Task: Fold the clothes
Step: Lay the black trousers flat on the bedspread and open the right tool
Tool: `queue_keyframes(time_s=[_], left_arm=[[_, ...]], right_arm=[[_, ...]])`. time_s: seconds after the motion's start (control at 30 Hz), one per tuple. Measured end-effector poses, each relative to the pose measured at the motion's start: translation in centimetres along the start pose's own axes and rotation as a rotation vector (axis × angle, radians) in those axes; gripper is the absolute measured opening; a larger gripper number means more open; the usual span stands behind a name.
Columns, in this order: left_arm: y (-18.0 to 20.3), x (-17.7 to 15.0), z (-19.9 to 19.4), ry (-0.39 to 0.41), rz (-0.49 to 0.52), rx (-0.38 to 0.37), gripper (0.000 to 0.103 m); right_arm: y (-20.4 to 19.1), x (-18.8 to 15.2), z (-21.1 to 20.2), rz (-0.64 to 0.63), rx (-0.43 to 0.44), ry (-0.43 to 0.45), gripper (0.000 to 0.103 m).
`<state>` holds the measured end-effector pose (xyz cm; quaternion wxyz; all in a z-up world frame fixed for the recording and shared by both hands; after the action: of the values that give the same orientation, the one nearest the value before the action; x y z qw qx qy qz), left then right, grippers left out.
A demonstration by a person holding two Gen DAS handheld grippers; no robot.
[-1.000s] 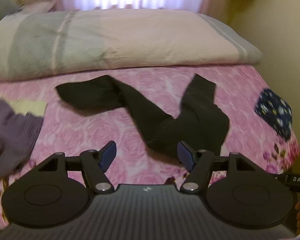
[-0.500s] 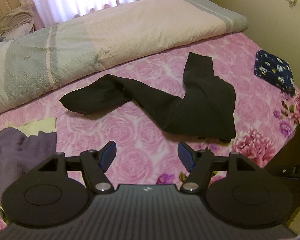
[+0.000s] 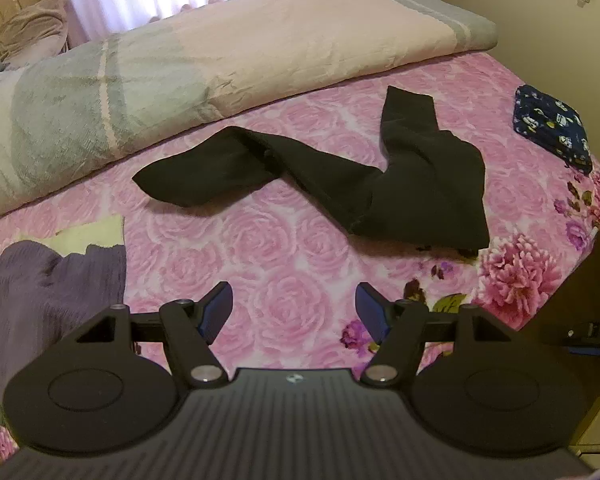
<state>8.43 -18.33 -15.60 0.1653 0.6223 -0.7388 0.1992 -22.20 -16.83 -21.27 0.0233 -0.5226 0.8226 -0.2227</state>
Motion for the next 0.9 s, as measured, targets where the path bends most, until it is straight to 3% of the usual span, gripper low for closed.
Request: queue_keyframes(time_s=[0.43,0.9], left_arm=[[-1.8,0.2,1.7,-0.020,-0.020,-0.006,0.064],[-1.3,2.5,5.4,-0.072,-0.068,0.030,0.064]], right_arm=[[-0.8,0.7,0.5,0.000,-0.022,0.015,0.073],[-0.4,5.6,2.4,-0.040,-0.038,0.000,0.073]])
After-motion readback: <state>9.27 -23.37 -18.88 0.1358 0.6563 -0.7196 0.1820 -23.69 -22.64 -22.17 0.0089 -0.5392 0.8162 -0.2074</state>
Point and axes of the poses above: each gripper's, at about its wrist camera, not at the fingertips, and z roughly the way its jaws point, y to its right, x to its top, the point moved 7 cm from there along z, roughly the way its jaws point, and after that the axes turned 6 degrees about z, right-handed, at the moved point
